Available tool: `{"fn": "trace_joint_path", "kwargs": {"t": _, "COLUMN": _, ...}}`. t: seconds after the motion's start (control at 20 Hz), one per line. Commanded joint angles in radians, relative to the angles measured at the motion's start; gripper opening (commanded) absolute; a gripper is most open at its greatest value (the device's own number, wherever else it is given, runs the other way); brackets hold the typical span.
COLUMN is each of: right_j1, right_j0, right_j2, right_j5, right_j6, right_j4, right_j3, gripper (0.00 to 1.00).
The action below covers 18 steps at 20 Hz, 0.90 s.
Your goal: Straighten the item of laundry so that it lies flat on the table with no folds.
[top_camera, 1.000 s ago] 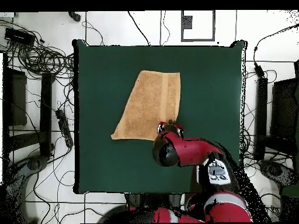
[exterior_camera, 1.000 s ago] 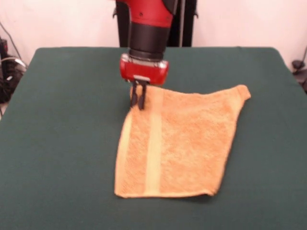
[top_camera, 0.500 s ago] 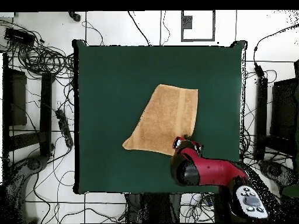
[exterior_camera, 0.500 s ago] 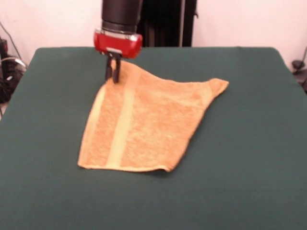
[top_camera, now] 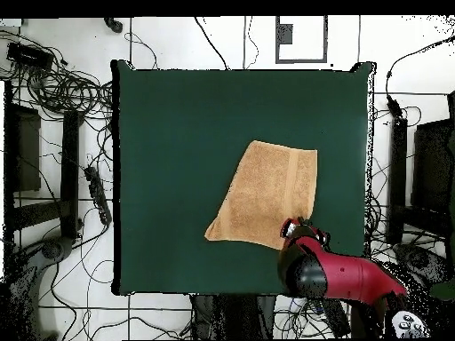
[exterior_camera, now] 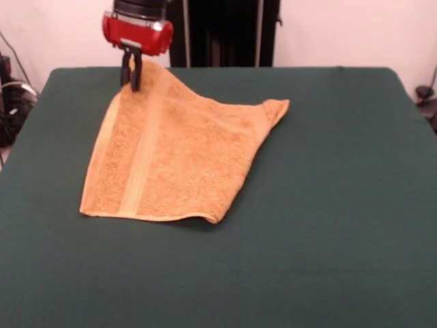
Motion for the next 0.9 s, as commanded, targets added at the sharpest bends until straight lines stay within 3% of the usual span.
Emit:
{"fn": "trace_joint_path", "kwargs": {"t": 0.05, "right_j1": -0.13, "right_j0": -0.018, "right_j2": 0.145, "right_j5": 0.219, "right_j6": -0.105, "right_j4": -0.022, "right_j3": 0.075, "gripper": 0.0}}
{"fn": "trace_joint_path", "kwargs": {"t": 0.85, "right_j1": -0.042, "right_j0": -0.026, "right_j2": 0.161, "right_j5": 0.152, "right_j6": -0.019, "right_j4": -0.042, "right_j3": 0.047, "gripper": 0.0}}
{"fn": "trace_joint_path", "kwargs": {"t": 0.9, "right_j1": -0.039, "right_j0": -0.024, "right_j2": 0.16, "right_j5": 0.141, "right_j6": -0.014, "right_j4": -0.044, "right_j3": 0.044, "gripper": 1.0}}
